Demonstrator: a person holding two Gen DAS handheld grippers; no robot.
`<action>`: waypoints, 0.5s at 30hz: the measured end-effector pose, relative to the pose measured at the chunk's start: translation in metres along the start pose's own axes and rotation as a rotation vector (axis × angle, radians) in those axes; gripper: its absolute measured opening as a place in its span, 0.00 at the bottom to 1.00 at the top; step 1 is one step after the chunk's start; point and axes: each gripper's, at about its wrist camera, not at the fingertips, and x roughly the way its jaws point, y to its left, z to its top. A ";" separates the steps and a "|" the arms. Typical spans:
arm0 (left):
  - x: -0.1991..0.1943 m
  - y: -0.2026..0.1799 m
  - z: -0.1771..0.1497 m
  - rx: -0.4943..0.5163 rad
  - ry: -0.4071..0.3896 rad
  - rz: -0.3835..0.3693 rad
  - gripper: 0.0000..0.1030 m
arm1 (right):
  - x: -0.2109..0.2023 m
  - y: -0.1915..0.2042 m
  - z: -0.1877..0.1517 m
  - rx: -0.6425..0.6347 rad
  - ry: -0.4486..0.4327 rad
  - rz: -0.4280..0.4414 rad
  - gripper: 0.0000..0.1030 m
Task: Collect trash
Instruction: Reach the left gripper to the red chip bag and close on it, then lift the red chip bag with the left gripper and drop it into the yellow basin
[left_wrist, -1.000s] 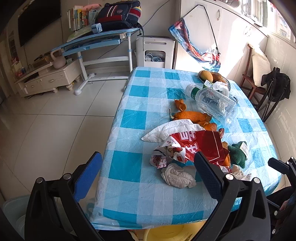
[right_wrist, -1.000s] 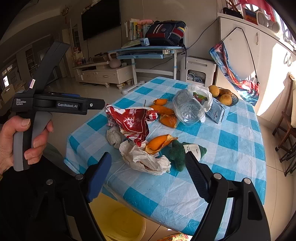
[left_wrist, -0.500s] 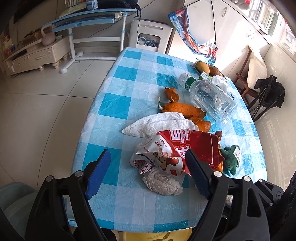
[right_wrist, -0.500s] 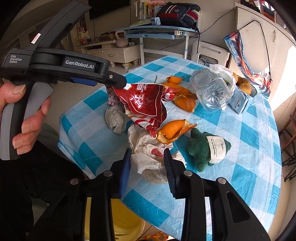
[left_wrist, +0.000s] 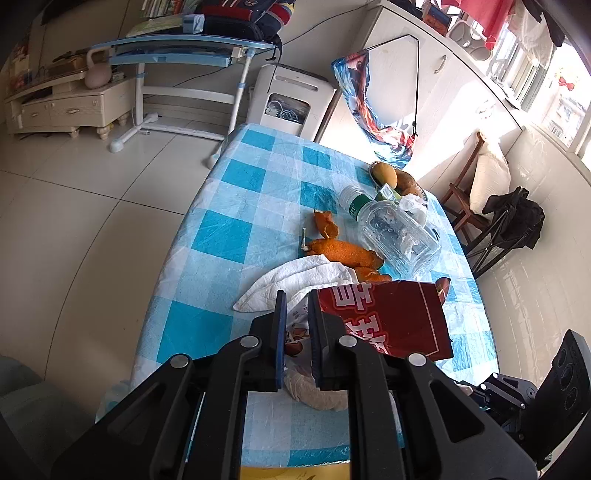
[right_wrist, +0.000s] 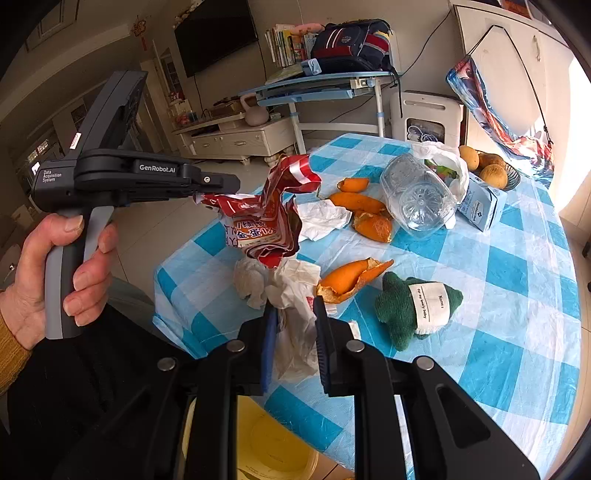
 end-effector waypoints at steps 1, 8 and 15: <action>-0.004 0.004 0.002 -0.020 -0.013 -0.014 0.11 | -0.002 -0.002 0.001 0.015 -0.012 0.010 0.19; -0.023 0.028 0.006 -0.124 -0.075 -0.091 0.11 | -0.012 -0.010 0.007 0.097 -0.059 0.111 0.19; -0.037 0.035 0.002 -0.126 -0.105 -0.096 0.11 | -0.005 0.016 -0.003 -0.005 0.021 0.180 0.19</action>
